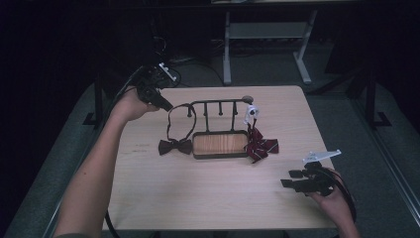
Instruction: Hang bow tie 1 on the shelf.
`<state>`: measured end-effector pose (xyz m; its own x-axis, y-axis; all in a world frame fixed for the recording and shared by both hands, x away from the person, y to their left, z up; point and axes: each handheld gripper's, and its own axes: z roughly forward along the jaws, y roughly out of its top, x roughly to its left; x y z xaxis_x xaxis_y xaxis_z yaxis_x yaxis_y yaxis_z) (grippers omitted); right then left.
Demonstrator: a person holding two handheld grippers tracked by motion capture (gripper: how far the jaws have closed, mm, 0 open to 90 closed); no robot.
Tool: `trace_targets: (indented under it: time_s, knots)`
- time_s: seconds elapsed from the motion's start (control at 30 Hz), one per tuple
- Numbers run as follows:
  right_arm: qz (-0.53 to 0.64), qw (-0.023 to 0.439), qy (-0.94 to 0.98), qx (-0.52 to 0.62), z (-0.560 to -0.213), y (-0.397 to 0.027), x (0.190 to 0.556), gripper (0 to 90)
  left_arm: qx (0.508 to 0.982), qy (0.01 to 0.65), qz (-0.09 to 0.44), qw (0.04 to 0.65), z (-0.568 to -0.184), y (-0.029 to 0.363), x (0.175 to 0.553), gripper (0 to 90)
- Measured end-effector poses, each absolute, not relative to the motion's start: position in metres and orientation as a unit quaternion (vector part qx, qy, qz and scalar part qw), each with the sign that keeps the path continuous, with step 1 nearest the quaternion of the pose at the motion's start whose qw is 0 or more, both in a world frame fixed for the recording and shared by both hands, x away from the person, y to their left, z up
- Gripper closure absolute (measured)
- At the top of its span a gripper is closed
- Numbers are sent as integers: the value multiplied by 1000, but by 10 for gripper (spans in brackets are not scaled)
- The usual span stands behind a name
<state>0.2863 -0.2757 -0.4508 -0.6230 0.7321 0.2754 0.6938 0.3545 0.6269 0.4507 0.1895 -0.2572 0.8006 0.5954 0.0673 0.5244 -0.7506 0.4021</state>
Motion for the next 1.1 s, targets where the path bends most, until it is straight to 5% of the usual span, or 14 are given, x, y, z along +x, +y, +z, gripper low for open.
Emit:
trace_targets:
  time_s: [1.1]
  knots:
    - [366, 31, 822, 436, -451, -277, 287, 412, 931, 285, 99, 204, -272, 202, 417, 710]
